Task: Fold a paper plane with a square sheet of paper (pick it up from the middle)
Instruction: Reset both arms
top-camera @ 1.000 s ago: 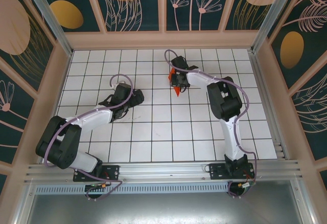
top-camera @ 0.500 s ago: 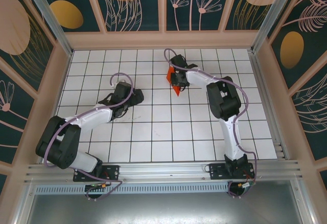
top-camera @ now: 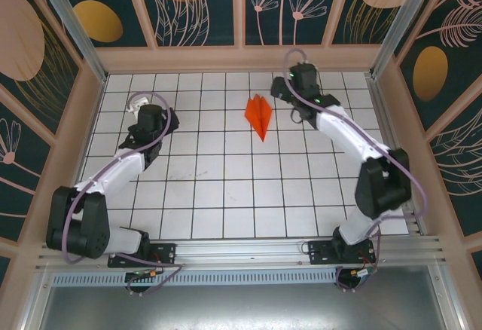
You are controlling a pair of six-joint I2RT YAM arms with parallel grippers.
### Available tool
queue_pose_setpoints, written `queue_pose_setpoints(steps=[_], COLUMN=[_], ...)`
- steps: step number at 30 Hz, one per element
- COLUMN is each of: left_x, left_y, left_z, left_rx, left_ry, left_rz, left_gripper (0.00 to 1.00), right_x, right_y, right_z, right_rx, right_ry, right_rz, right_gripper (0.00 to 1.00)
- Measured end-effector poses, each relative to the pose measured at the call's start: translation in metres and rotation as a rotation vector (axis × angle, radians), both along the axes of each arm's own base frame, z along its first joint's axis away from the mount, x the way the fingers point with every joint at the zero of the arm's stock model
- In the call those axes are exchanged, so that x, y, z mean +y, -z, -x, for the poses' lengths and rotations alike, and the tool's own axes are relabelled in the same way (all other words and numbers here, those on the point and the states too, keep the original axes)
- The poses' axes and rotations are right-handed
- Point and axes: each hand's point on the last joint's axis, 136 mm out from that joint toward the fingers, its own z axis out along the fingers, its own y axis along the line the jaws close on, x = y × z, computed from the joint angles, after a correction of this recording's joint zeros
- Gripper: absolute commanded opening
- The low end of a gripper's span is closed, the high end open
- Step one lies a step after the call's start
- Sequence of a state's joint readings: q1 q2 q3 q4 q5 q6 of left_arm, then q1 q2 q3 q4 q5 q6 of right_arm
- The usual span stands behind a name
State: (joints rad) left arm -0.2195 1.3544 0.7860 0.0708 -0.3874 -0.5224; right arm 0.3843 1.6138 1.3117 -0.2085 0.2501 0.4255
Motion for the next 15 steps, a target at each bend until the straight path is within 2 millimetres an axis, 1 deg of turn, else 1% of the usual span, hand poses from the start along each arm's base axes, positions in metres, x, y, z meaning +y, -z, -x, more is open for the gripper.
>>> queue_pose_setpoints(steps=[2,4,8,10,12,13,15], left_x=[0.012,0.023,0.046,0.055,0.062,0.064,0.067], left_y=[-0.006,-0.008,-0.001,0.003,0.003,0.003,0.006], left_z=[0.006,0.012,0.032,0.040,0.045,0.046,0.050], left_rx=[-0.040,-0.073,-0.110,-0.120,-0.141,-0.157,-0.181], left_ry=[-0.028,-0.058,-0.122,-0.144,-0.155,-0.158,-0.154], left_rz=[-0.049,-0.096,-0.185,-0.220,-0.246,-0.258,-0.278], left_gripper=[0.98,0.99,0.98,0.99,0.99,0.98,0.99], right_x=[-0.044,-0.086,-0.148,-0.171,-0.189,-0.196,-0.203], right_y=[0.009,0.027,0.059,0.070,0.077,0.082,0.092], right_z=[0.012,0.028,0.066,0.082,0.093,0.097,0.104], right_rx=[-0.022,-0.025,-0.030,-0.036,-0.054,-0.064,-0.076], right_ry=[0.105,0.209,0.366,0.424,0.464,0.478,0.482], right_rz=[0.036,0.076,0.173,0.210,0.241,0.256,0.281], right_gripper=[0.99,0.99,0.99,0.99,0.99,0.99,0.99])
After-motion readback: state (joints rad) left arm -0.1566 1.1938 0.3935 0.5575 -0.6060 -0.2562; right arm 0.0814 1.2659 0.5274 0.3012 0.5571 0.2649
